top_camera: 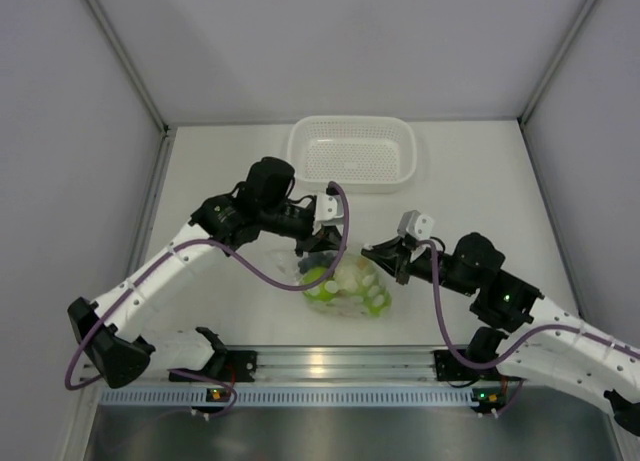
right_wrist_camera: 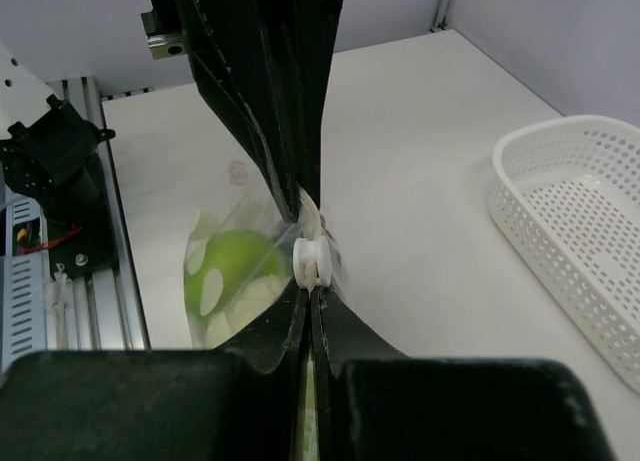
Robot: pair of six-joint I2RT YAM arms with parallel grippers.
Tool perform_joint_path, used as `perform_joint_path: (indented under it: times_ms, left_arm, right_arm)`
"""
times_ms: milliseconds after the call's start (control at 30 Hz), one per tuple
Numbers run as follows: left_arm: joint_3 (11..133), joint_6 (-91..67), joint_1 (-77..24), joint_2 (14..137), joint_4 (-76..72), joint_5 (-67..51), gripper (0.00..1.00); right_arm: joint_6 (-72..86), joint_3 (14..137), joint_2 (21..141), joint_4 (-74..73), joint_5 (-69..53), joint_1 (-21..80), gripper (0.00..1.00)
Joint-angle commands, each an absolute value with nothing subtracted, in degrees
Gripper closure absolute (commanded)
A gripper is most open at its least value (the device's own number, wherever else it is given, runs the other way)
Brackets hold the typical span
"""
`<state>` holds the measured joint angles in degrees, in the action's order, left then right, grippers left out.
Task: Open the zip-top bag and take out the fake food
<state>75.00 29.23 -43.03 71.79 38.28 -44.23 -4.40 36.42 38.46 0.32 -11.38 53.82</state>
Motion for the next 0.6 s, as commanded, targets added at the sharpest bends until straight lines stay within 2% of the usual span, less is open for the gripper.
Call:
perform_joint_path:
  times_ms: [0, 33, 100, 200, 367, 500, 567]
  left_arm:
    - [77.17, 29.53, -42.98, 72.15, 34.98, -46.75, 0.83]
    - [77.6, 29.44, -42.98, 72.33, 34.98, -47.28, 0.79]
    - [78.57, 28.83, -42.98, 73.47, 34.98, -48.43, 0.63]
    - [80.24, 28.22, -43.07, 75.4, 34.89, -51.76, 0.48]
    - [84.11, 28.04, -44.91, 78.39, 34.89, -53.35, 0.49]
    - [85.51, 28.65, -47.28, 80.77, 34.89, -53.78, 0.58]
    - [85.43, 28.48, -47.37, 81.38, 34.89, -54.4, 0.6]
  right_arm:
    - [-3.96, 39.64, 40.95, -1.76, -12.48, 53.53, 1.0]
    - [-3.69, 39.55, 41.13, -1.41, -12.39, 53.61, 1.0]
    - [-3.69, 39.11, 41.22, -0.62, -12.39, 53.61, 1.0]
    - [-3.87, 38.5, 41.13, -0.53, -12.3, 53.53, 1.0]
    - [-4.31, 38.58, 40.78, -0.7, -12.3, 53.53, 1.0]
    - [-4.57, 38.41, 39.73, -0.7, -12.57, 53.53, 1.0]
    - [-4.66, 38.23, 39.11, -0.79, -11.96, 53.61, 1.0]
